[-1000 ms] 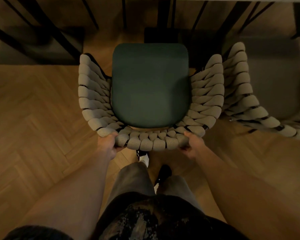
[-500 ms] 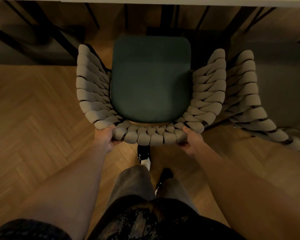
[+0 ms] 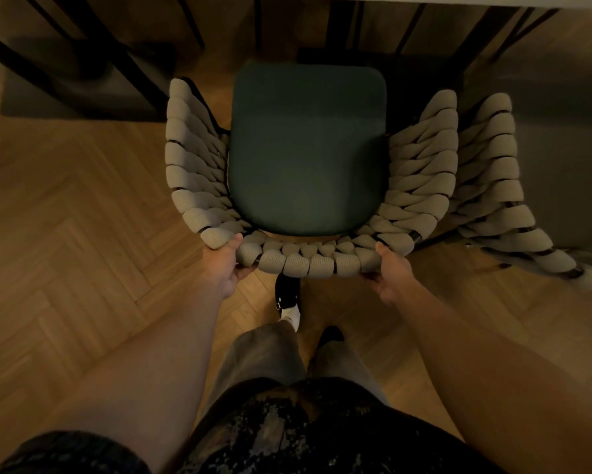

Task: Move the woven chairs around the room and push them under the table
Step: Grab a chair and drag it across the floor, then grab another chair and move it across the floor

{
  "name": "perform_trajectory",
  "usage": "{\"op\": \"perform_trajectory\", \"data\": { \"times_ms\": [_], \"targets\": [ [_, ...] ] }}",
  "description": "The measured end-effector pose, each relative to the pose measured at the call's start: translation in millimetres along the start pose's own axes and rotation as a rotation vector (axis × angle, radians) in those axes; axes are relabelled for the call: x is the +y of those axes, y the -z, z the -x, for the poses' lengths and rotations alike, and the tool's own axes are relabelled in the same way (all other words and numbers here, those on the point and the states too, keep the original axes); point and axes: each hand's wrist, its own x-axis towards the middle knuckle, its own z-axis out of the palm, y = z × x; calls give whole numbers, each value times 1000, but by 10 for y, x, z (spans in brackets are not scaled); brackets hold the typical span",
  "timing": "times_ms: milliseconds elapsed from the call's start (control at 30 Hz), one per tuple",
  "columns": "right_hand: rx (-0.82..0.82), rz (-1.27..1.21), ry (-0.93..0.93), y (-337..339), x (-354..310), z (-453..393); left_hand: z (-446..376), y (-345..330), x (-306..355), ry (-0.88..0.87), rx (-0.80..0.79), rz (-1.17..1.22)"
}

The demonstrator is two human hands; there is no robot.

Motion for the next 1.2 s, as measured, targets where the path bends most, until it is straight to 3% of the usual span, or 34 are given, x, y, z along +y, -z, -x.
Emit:
{"op": "perform_trajectory", "data": {
  "times_ms": [167,467,800,1200],
  "targets": [
    [-23,353,75,156,188,28,196,87,-253,2,-49,69],
    [-247,775,149,422,583,327,645,454,-841,17,-34,-247],
    [-470,1600,401,601,959,627,1155,1026,-1658,-75,17,-587],
    [-704,2183,555,-58,1906,1275,1708,2459,-2660,10,197,-316]
  ]
}}
